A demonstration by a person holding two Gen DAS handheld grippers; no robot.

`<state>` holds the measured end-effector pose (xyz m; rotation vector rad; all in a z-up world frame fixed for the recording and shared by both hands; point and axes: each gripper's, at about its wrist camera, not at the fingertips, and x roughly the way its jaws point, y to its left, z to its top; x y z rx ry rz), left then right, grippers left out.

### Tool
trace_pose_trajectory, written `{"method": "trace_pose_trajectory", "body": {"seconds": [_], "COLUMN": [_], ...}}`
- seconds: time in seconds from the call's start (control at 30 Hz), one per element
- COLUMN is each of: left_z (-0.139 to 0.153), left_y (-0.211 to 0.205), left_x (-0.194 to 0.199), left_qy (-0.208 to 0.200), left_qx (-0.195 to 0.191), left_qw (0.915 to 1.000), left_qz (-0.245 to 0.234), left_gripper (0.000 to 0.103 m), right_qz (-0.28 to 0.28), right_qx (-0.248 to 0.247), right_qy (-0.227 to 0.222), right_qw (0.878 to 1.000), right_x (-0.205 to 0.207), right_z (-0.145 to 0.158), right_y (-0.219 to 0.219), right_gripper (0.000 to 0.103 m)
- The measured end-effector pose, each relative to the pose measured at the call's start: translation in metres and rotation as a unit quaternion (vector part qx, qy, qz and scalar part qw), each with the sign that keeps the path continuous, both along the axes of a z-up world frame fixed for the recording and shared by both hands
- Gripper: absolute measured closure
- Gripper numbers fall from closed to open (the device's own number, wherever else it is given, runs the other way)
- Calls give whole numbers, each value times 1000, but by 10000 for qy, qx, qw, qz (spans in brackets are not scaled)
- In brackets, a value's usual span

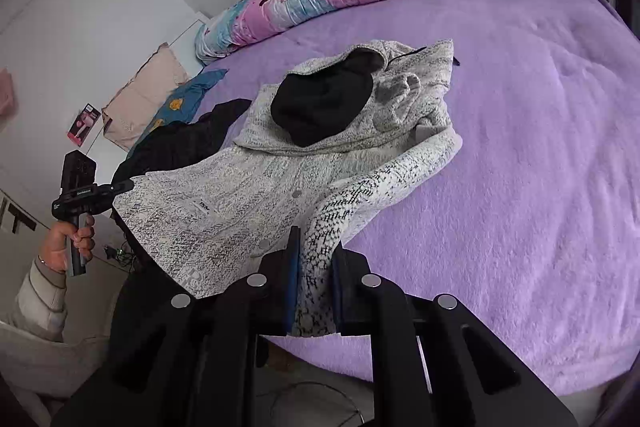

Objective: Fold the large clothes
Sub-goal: 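Lift the held hem with both tools and fold it toward the hood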

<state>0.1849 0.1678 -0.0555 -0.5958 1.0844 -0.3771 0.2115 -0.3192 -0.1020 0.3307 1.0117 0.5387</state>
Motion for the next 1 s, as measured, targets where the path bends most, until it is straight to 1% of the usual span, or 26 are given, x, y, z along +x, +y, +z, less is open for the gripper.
{"method": "trace_pose_trajectory", "body": {"seconds": [0.1, 0.17, 0.23, 0.27, 0.3, 0.33, 0.43, 0.47, 0.5, 0.53, 0.57, 0.6, 0.67, 0.73, 0.83, 0.9, 1.0], "left_z": [9, 15, 21, 25, 33, 39, 54, 59, 67, 72, 74, 73, 59, 43, 20, 5, -9], "left_y": [-1, -4, -2, -4, -9, -12, -11, -7, -3, 0, 0, -1, -2, -2, -2, -4, -6], "left_x": [15, 26, 40, 45, 53, 60, 85, 94, 106, 118, 127, 140, 160, 167, 162, 152, 134], "left_qy": [27, 37, 50, 42, -19, -77, -227, -276, -371, -407, -388, -312, -71, 99, 232, 326, 376], "left_qx": [-103, -11, 89, 211, 623, 880, 1056, 1079, 1029, 1086, 1246, 1405, 1566, 1651, 1714, 1728, 1601], "left_qw": [9999, 10000, 9999, 9998, 9980, 9959, 9940, 9937, 9940, 9932, 9914, 9895, 9873, 9856, 9839, 9833, 9853], "left_qz": [3, -23, -31, -53, -133, -181, -168, -128, -93, -74, -85, -154, -259, -343, -449, -470, -456], "left_gripper": [89, 89, 89, 89, 89, 89, 91, 99, 101, 101, 101, 101, 101, 101, 101, 101, 101], "right_qz": [-5, 70, 123, 109, 101, 127, 166, 157, 156, 174, 205, 232, 237, 343, 369, 384, 447], "right_qx": [-37, -12, -127, -228, -353, -416, -428, -409, -359, -355, -457, -499, -502, -647, -596, -669, -752], "right_qy": [-26, -70, -131, -171, -227, -272, -321, -319, -308, -320, -342, -313, -155, -150, -143, -125, -109], "right_qw": [10000, 9999, 9998, 9995, 9991, 9987, 9984, 9985, 9988, 9987, 9982, 9980, 9983, 9972, 9974, 9969, 9961], "right_x": [16, 28, 40, 47, 54, 59, 82, 92, 102, 111, 120, 130, 148, 156, 156, 150, 131], "right_z": [12, 21, 30, 35, 40, 44, 54, 56, 58, 60, 60, 58, 51, 45, 41, 40, 37], "right_y": [4, 9, 15, 17, 18, 20, 19, 19, 19, 19, 22, 25, 30, 39, 40, 41, 41], "right_gripper": [93, 93, 93, 93, 93, 93, 93, 93, 93, 93, 93, 93, 93, 93, 93, 93, 93]}}
